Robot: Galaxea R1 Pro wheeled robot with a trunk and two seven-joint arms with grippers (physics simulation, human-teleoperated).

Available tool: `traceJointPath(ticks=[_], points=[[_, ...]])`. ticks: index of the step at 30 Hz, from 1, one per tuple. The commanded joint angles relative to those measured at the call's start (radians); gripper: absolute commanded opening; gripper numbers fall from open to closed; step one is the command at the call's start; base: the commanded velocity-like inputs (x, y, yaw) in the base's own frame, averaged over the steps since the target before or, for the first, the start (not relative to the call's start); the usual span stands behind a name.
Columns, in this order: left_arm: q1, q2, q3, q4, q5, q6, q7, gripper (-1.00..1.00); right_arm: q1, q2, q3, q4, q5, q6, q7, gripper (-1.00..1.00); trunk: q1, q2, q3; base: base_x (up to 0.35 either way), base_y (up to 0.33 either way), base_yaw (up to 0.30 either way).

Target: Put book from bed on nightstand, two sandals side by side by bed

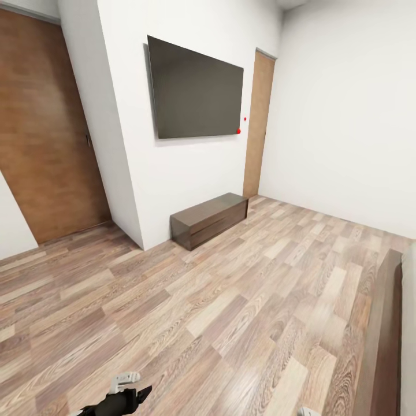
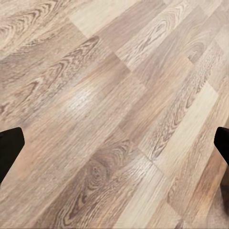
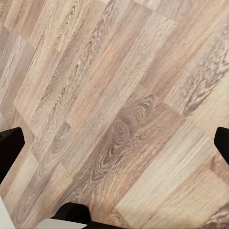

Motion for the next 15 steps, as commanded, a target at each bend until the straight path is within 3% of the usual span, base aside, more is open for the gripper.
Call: traceJointPath(ticks=[1,15], points=[[-0.001,0.0,0.007,0.001,-0.011,-0.006,-0.002,1.0,-0.001,0.0,0.008,0.001,-0.007,-0.004,0.003,1.0,0.0,0.0,-0.001,0.188,0.0,0.0],[-0.001,0.001,0.007,0.001,-0.008,-0.006,0.0,1.0,-0.001,0.0,0.008,0.001,-0.007,-0.004,0.003,1.0,0.0,0.0,-0.001,0.29,0.0,0.0]])
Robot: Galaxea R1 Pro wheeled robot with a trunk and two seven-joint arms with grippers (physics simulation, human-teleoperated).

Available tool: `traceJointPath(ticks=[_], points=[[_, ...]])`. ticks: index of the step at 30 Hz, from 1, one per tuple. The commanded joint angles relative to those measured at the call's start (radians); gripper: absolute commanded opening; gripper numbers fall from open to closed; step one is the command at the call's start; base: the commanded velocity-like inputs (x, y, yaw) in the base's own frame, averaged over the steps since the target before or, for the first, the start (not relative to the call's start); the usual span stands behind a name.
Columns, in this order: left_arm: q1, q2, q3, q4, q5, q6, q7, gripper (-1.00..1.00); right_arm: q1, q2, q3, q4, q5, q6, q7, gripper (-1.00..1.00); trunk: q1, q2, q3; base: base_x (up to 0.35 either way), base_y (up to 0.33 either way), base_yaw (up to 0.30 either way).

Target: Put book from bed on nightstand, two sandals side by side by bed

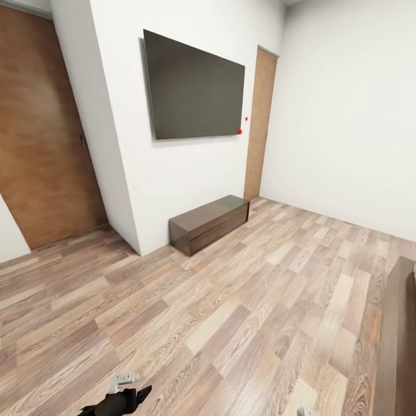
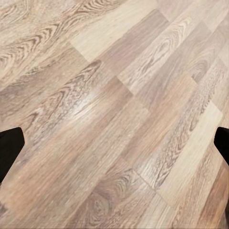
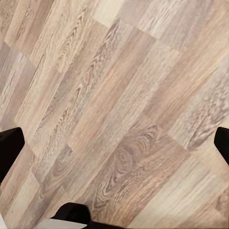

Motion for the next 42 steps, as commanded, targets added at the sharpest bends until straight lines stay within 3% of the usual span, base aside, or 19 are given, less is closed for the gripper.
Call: traceJointPath(ticks=[1,11,26,33,42], points=[[-0.001,0.0,0.007,0.001,-0.011,-0.006,-0.001,1.0,-0.001,0.0,0.008,0.001,-0.007,-0.004,0.003,1.0,0.0,0.0,-0.001,0.182,0.0,0.0],[-0.001,0.0,0.007,0.001,-0.01,-0.005,-0.001,1.0,-0.001,0.0,0.008,0.001,-0.007,-0.004,0.003,1.0,0.0,0.0,-0.001,0.069,0.0,0.0],[-0.001,0.0,0.007,0.001,-0.01,-0.003,-0.002,1.0,-0.001,0.0,0.008,0.001,-0.007,-0.004,0.003,1.0,0.0,0.0,-0.001,0.294,0.0,0.0],[-0.001,0.0,0.007,0.001,-0.011,-0.001,-0.003,1.0,-0.001,0.0,0.008,0.001,-0.007,-0.004,0.003,1.0,0.0,0.0,-0.001,0.054,0.0,0.0],[-0.001,0.0,0.007,0.001,-0.012,-0.001,-0.003,1.0,-0.001,0.0,0.008,0.001,-0.007,-0.004,0.003,1.0,-0.034,0.063,0.027,0.002,0.0,0.0]])
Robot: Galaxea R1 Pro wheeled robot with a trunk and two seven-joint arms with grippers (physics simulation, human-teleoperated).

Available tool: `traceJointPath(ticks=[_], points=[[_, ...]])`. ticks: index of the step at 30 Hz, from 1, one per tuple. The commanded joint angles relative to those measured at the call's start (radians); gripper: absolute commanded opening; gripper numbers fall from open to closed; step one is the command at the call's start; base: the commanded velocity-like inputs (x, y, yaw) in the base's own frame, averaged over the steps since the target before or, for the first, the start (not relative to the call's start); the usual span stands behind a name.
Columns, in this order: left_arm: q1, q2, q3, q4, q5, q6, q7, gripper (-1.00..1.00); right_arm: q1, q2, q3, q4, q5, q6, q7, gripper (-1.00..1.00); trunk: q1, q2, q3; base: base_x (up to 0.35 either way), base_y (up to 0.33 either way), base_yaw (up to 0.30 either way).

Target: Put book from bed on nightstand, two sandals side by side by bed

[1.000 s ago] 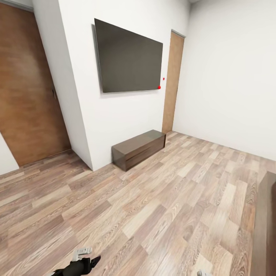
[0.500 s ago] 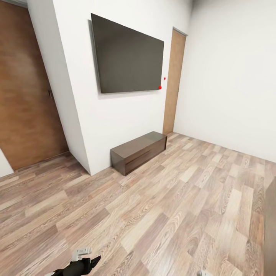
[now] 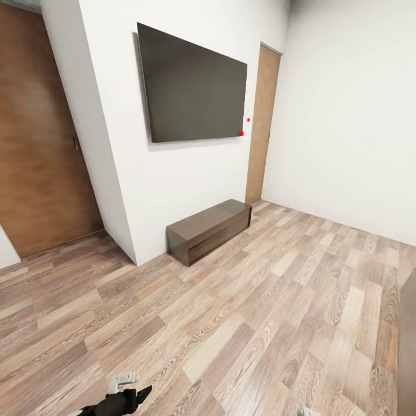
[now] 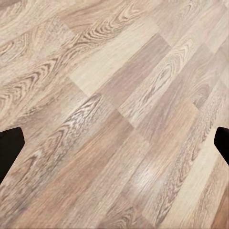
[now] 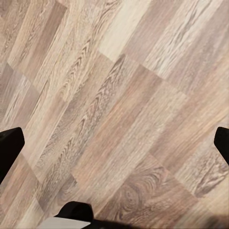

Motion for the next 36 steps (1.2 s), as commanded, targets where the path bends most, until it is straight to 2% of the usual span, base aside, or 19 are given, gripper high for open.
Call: traceJointPath(ticks=[1,36], points=[[-0.001,0.0,0.006,0.001,-0.011,-0.006,-0.001,1.0,-0.001,0.0,0.009,0.001,-0.007,-0.004,0.003,1.0,-0.004,0.007,0.002,0.0,0.0,0.0],[-0.001,0.0,0.006,0.001,-0.011,-0.006,0.0,1.0,-0.001,0.0,0.009,0.001,-0.007,-0.004,0.003,1.0,-0.138,0.252,0.112,0.0,0.0,0.0]])
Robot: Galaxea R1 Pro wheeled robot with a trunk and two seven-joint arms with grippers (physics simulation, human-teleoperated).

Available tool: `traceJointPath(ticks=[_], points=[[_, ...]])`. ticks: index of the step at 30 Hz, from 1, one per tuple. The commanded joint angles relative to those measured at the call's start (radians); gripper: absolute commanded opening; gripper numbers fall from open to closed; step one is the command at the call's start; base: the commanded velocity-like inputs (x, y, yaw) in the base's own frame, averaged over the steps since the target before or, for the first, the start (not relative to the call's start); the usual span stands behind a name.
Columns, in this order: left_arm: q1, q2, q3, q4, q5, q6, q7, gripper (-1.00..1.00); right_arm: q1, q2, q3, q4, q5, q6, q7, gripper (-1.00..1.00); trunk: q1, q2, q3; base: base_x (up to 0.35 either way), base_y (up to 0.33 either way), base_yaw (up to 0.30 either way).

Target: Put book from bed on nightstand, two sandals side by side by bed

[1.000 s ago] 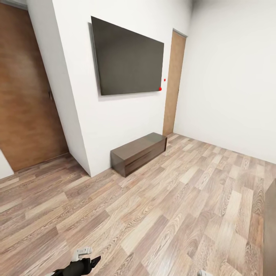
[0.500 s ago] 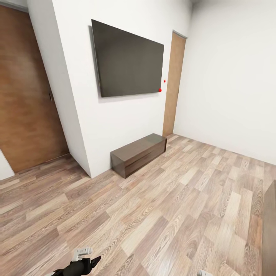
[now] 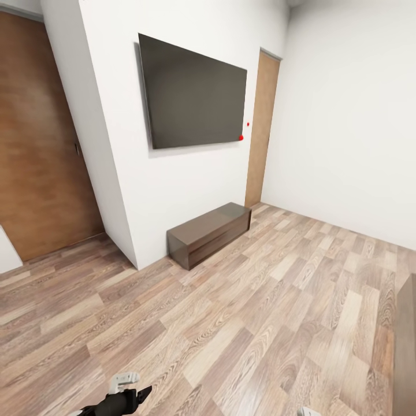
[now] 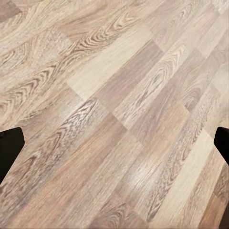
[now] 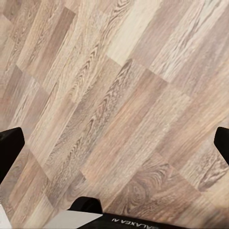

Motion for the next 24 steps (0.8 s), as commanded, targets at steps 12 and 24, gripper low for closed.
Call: traceJointPath(ticks=[12,24], points=[[-0.001,0.001,0.008,0.001,-0.011,-0.006,-0.001,1.0,-0.001,0.0,0.01,0.002,-0.006,-0.003,0.003,1.0,-0.046,0.084,0.037,0.0,0.0,0.0],[-0.001,0.001,0.008,0.001,-0.009,-0.006,0.0,1.0,-0.001,0.0,0.009,0.002,-0.006,-0.003,0.003,1.0,-0.069,0.126,0.055,0.0,0.0,0.0]])
